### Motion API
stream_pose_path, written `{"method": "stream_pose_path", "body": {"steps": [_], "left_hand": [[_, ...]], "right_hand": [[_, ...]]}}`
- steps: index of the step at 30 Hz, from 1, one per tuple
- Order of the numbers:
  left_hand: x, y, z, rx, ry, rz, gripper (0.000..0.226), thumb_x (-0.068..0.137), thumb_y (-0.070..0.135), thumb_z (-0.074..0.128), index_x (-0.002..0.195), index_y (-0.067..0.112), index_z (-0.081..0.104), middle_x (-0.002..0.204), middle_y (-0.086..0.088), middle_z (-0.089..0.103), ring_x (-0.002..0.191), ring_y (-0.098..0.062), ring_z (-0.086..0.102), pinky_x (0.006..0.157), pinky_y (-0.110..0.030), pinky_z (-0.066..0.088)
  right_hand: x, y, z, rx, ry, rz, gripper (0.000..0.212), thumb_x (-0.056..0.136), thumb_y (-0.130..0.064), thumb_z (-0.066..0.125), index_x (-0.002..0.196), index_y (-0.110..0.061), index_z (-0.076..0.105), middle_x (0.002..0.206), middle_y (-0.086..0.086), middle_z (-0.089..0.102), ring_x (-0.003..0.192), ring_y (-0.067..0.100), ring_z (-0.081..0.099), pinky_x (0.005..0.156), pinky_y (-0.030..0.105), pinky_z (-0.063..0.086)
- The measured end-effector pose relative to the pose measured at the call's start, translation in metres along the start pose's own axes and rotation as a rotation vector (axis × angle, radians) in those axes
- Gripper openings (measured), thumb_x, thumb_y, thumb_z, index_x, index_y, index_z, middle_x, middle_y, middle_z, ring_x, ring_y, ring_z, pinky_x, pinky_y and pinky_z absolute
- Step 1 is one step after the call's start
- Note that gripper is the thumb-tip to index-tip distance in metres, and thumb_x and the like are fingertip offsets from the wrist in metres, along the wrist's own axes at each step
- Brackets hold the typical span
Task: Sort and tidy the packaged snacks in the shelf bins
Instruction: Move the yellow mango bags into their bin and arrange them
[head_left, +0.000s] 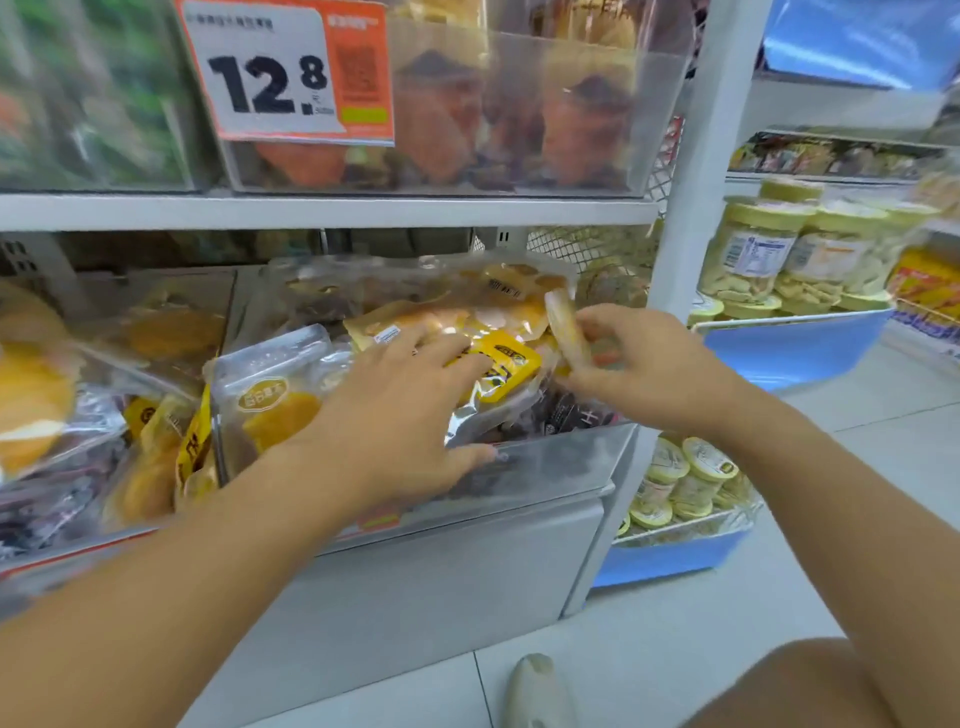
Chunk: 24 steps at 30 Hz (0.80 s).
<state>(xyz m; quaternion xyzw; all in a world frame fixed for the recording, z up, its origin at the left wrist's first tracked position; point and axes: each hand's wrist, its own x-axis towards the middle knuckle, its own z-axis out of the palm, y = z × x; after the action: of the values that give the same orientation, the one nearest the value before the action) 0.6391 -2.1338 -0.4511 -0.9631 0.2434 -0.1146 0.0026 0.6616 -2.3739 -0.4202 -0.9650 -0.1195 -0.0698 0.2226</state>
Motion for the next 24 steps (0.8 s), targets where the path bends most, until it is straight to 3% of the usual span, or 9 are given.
{"method": "stream_pose_path", "body": {"steps": [1, 3, 7, 11, 14, 16, 18, 20, 24], "left_hand": [[0.002, 0.000, 0.000, -0.024, 0.023, -0.002, 0.066, 0.082, 0.063, 0.043, 0.137, 0.027, 0.049, 0.139, 0.004, 0.050, 0.130, -0.024, 0.042, 0.104, -0.047, 0.043], [0.005, -0.001, 0.001, -0.050, 0.064, -0.014, 0.052, 0.085, 0.042, 0.053, 0.133, 0.021, 0.054, 0.135, 0.001, 0.054, 0.125, -0.024, 0.047, 0.102, -0.045, 0.046], [0.005, 0.006, 0.005, 0.057, 0.046, -0.163, 0.055, 0.095, 0.049, 0.042, 0.143, 0.023, 0.037, 0.147, 0.001, 0.038, 0.135, -0.029, 0.035, 0.108, -0.044, 0.041], [0.014, 0.025, 0.005, 0.111, 0.016, -0.284, 0.056, 0.093, 0.040, 0.054, 0.139, 0.020, 0.029, 0.140, -0.002, 0.036, 0.130, -0.032, 0.039, 0.084, -0.042, 0.051], [0.020, 0.030, 0.004, 0.104, -0.007, -0.359, 0.067, 0.091, 0.032, 0.057, 0.146, 0.015, 0.023, 0.146, -0.010, 0.029, 0.131, -0.037, 0.037, 0.079, -0.043, 0.048], [0.023, 0.024, 0.005, 0.131, -0.017, -0.316, 0.053, 0.092, 0.021, 0.057, 0.139, 0.014, 0.034, 0.134, -0.011, 0.041, 0.121, -0.037, 0.046, 0.070, -0.041, 0.043], [0.021, 0.013, 0.000, 0.075, 0.026, -0.229, 0.032, 0.090, 0.011, 0.058, 0.120, 0.021, 0.049, 0.106, -0.006, 0.056, 0.097, -0.033, 0.057, 0.065, -0.038, 0.043], [0.017, 0.003, -0.010, -0.003, 0.052, -0.199, 0.021, 0.092, 0.009, 0.057, 0.107, 0.024, 0.059, 0.083, -0.001, 0.057, 0.078, -0.028, 0.055, 0.065, -0.038, 0.049], [0.010, -0.010, -0.023, -0.163, 0.167, -0.179, 0.024, 0.098, 0.012, 0.050, 0.105, 0.020, 0.071, 0.084, -0.009, 0.065, 0.078, -0.031, 0.057, 0.077, -0.042, 0.051]], "right_hand": [[0.003, -0.001, 0.002, -0.070, 0.034, -0.006, 0.024, 0.087, -0.035, 0.063, 0.099, -0.015, 0.065, 0.087, 0.003, 0.069, 0.082, 0.026, 0.065, 0.068, 0.037, 0.052], [0.007, -0.003, 0.006, -0.136, 0.102, -0.016, 0.030, 0.096, -0.034, 0.053, 0.077, -0.011, 0.058, 0.069, 0.005, 0.059, 0.069, 0.032, 0.057, 0.054, 0.034, 0.038], [0.014, -0.002, 0.007, -0.173, 0.215, -0.066, 0.041, 0.103, -0.037, 0.043, 0.069, -0.015, 0.049, 0.064, 0.004, 0.055, 0.063, 0.033, 0.055, 0.059, 0.035, 0.044], [0.005, -0.014, 0.000, -0.052, 0.358, -0.191, 0.021, 0.097, -0.016, 0.052, 0.079, -0.020, 0.062, 0.061, -0.009, 0.050, 0.064, 0.020, 0.050, 0.064, 0.034, 0.042], [-0.006, -0.025, 0.013, 0.084, 0.293, -0.276, 0.025, 0.100, -0.027, 0.048, 0.104, -0.029, 0.072, 0.078, -0.008, 0.071, 0.077, 0.014, 0.064, 0.073, 0.034, 0.052], [-0.007, -0.026, 0.024, 0.246, 0.277, -0.313, 0.026, 0.102, -0.019, 0.050, 0.113, -0.026, 0.072, 0.100, -0.001, 0.075, 0.094, 0.018, 0.067, 0.082, 0.039, 0.056], [-0.005, -0.026, 0.029, 0.422, 0.264, -0.320, 0.029, 0.103, -0.012, 0.052, 0.117, -0.024, 0.073, 0.109, -0.004, 0.073, 0.102, 0.017, 0.065, 0.085, 0.028, 0.055], [-0.002, -0.026, 0.033, 0.452, 0.234, -0.320, 0.032, 0.102, -0.010, 0.053, 0.126, -0.023, 0.069, 0.115, -0.013, 0.073, 0.107, 0.010, 0.065, 0.091, 0.016, 0.051], [0.005, -0.032, 0.040, 0.434, 0.235, -0.363, 0.038, 0.097, -0.001, 0.058, 0.131, -0.018, 0.066, 0.124, -0.010, 0.067, 0.108, -0.004, 0.062, 0.091, 0.017, 0.050]]}}
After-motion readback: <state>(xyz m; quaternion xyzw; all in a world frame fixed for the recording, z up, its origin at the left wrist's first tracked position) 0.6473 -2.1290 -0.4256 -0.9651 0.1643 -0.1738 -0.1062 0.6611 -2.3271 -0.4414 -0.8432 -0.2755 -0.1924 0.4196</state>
